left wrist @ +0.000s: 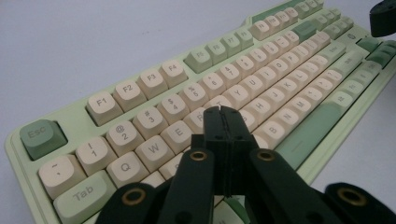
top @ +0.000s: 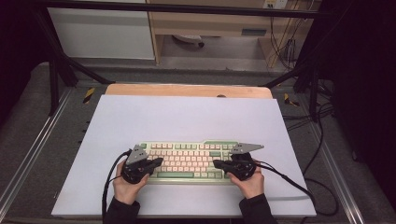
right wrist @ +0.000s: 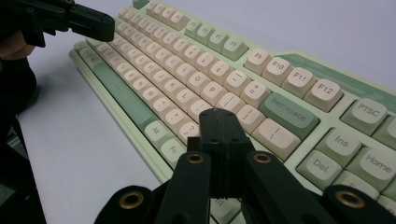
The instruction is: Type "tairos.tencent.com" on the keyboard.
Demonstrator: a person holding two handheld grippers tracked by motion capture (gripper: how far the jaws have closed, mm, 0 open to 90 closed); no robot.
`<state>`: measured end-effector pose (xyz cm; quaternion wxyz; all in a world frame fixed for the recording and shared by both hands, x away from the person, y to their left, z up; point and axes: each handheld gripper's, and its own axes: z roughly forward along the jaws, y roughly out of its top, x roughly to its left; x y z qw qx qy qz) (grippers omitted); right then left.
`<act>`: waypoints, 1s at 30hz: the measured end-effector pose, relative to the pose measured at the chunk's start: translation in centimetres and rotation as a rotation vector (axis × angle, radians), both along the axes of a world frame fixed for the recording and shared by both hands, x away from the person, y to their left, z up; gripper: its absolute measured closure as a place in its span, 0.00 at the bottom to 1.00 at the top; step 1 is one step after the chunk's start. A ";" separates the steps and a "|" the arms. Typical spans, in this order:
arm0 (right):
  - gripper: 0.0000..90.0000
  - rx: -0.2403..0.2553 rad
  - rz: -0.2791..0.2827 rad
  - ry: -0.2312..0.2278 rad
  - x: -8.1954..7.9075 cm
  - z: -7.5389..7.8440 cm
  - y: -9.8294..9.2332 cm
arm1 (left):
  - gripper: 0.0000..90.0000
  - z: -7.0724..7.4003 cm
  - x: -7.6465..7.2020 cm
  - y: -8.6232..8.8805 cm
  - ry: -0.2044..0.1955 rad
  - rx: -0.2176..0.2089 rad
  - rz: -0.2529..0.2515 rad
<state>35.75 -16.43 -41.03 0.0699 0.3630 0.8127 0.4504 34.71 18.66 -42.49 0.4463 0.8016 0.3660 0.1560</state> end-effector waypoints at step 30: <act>1.00 -0.022 -0.007 -0.021 1.8 0.1 6.2 | 1.00 0.2 -0.6 2.0 0.002 -0.015 0.005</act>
